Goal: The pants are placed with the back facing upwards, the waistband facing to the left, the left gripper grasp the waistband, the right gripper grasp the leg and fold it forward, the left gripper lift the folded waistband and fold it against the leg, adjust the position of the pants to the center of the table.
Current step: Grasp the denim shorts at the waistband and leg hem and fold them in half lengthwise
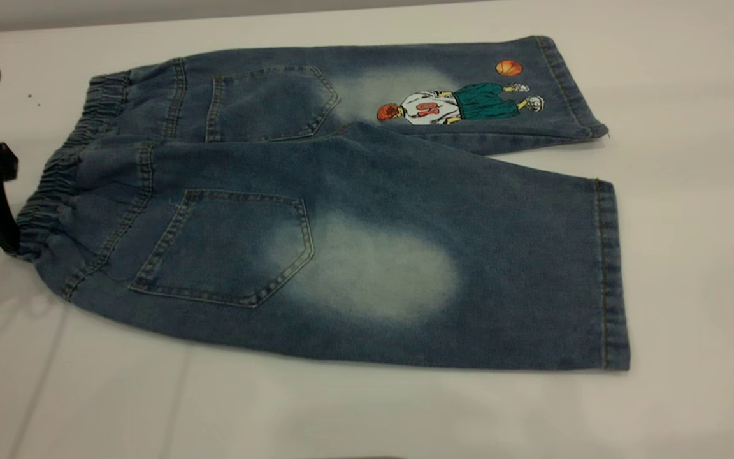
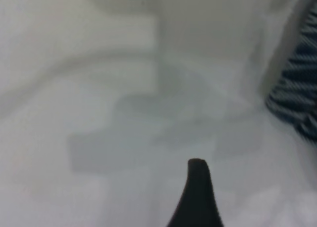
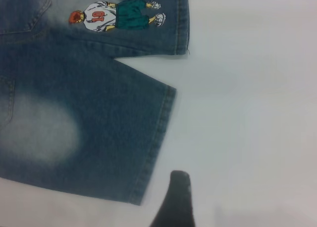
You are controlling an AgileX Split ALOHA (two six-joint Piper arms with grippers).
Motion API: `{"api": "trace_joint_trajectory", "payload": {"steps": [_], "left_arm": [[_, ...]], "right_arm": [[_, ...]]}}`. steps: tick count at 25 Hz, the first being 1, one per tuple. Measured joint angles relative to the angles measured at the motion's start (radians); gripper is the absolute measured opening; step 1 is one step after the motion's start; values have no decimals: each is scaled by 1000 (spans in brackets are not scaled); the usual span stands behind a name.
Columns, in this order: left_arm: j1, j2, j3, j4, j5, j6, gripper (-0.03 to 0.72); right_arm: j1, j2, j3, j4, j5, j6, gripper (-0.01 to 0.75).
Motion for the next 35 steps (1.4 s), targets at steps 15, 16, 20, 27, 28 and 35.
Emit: {"api": "trace_joint_trajectory", "payload": {"steps": [15, 16, 20, 27, 28, 35], "left_arm": [[0, 54, -48, -42, -30, 7, 531], [0, 61, -52, -42, -30, 7, 531], [0, 89, -81, -42, -32, 8, 531], [0, 124, -110, -55, -19, 10, 531], [0, 124, -110, -59, -19, 10, 531], [0, 134, -115, -77, -16, 10, 480]], "right_arm": [[0, 0, 0, 21, 0, -1, 587], [0, 0, 0, 21, 0, -1, 587], [0, 0, 0, 24, 0, -1, 587], [0, 0, 0, 27, 0, -1, 587], [0, 0, 0, 27, 0, -1, 587], [0, 0, 0, 29, 0, -1, 587]]}}
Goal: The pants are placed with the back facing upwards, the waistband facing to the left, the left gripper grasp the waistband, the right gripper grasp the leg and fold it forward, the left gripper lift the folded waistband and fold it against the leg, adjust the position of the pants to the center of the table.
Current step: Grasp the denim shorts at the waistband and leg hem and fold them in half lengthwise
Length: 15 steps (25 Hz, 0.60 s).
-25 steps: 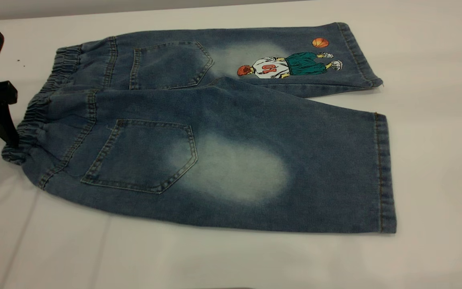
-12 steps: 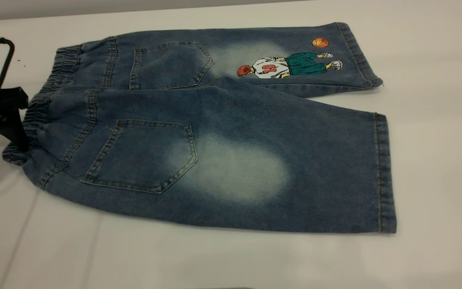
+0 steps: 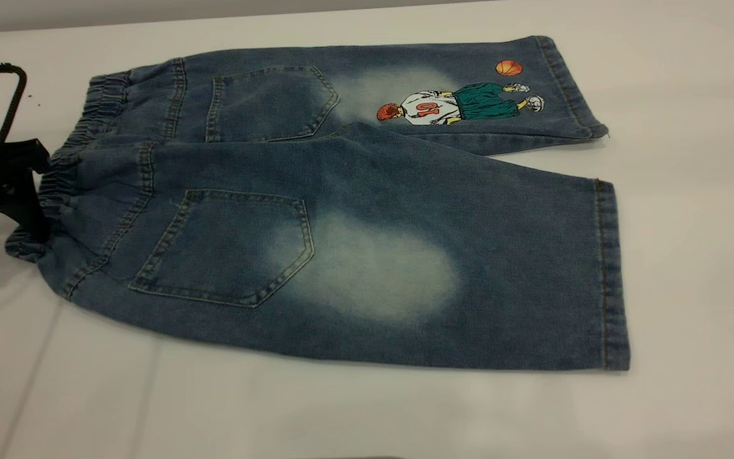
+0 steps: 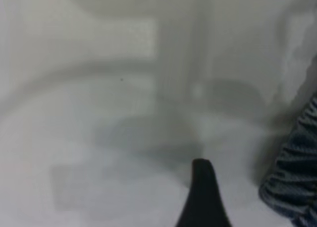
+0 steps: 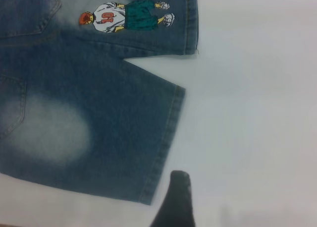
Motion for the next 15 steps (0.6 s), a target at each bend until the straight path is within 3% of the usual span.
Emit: {"api": "trace_joint_trajectory", "payload": {"steps": [11, 15], "left_arm": [[-7, 38, -14, -114, -11, 3, 85], [-8, 30, -29, -111, 11, 8, 66]], "right_arm": [[0, 0, 0, 8, 0, 0, 587], [0, 6, -35, 15, 30, -56, 587]]}}
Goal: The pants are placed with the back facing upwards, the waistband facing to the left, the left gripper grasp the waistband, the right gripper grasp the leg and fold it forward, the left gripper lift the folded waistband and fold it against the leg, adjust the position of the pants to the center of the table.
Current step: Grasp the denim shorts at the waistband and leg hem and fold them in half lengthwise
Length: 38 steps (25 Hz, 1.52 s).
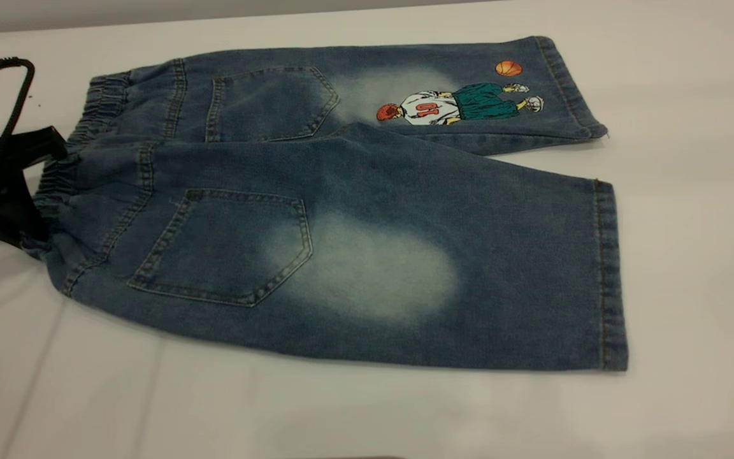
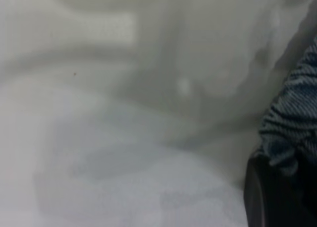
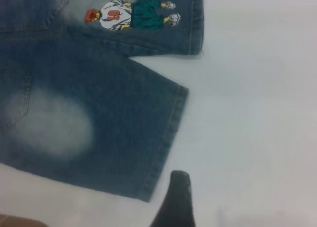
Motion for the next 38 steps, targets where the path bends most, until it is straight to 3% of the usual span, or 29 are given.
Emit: {"api": "trace_joint_trajectory", "payload": {"steps": [12, 17, 22, 30, 38], "left_arm": [[5, -36, -121, 32, 218, 179, 63], [6, -38, -181, 35, 312, 248, 63], [6, -38, -231, 36, 383, 266, 63], [6, -38, -249, 38, 396, 269, 63], [6, -38, -249, 38, 391, 269, 63]], "right_arm": [[0, 308, -61, 368, -24, -515, 587], [76, 496, -61, 409, -52, -640, 587], [205, 633, -61, 342, -86, -608, 587], [403, 829, -61, 144, -135, -362, 587], [461, 1007, -62, 105, -281, -257, 587]]}}
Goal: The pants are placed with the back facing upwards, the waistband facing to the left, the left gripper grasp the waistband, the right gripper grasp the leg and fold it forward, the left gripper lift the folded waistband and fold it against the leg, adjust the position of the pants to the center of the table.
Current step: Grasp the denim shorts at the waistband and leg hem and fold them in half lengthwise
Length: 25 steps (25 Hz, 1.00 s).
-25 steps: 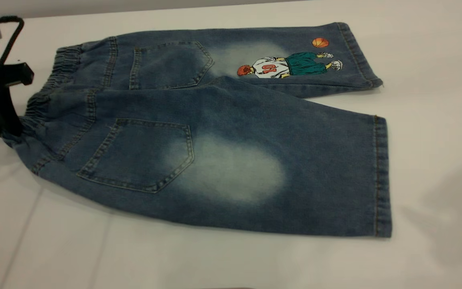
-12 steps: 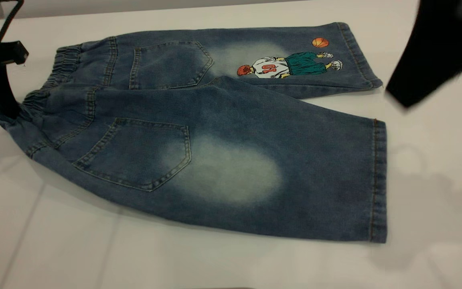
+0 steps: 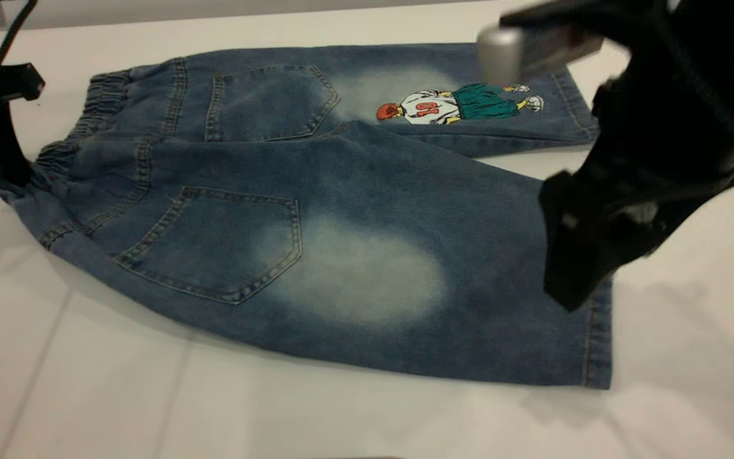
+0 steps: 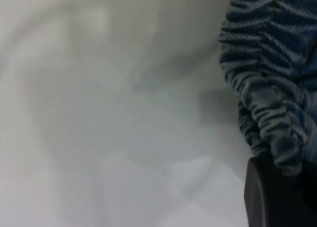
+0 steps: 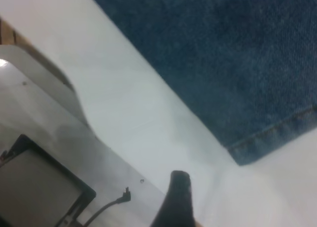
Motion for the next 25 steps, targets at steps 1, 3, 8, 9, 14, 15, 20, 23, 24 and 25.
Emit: {"api": "trace_joint_trajectory", "payload": {"steps": [1, 3, 8, 9, 14, 15, 20, 23, 24, 25], "left_arm": [[0, 0, 0, 1, -2, 0, 63], [0, 0, 0, 1, -6, 0, 63], [0, 0, 0, 1, -7, 2, 63], [0, 0, 0, 1, -7, 2, 63], [0, 0, 0, 1, -8, 2, 63], [0, 0, 0, 1, -8, 2, 63], [0, 0, 0, 1, -9, 2, 63], [0, 0, 0, 0, -9, 2, 64], [0, 0, 0, 0, -9, 2, 64], [0, 0, 0, 0, -9, 2, 64]], "right_arm": [[0, 19, -1, 0, -12, 3, 587], [0, 66, -1, 0, -29, 4, 587], [0, 166, -1, -10, -59, 4, 587], [0, 179, -1, -11, -69, 4, 587], [0, 236, -1, -15, -121, 16, 587], [0, 242, -1, -15, -125, 20, 586], [0, 256, -1, -15, -132, 44, 563], [0, 267, -1, -14, -133, 51, 553], [0, 275, 1, -11, -134, 52, 552], [0, 282, 6, -9, -138, 52, 551]]}}
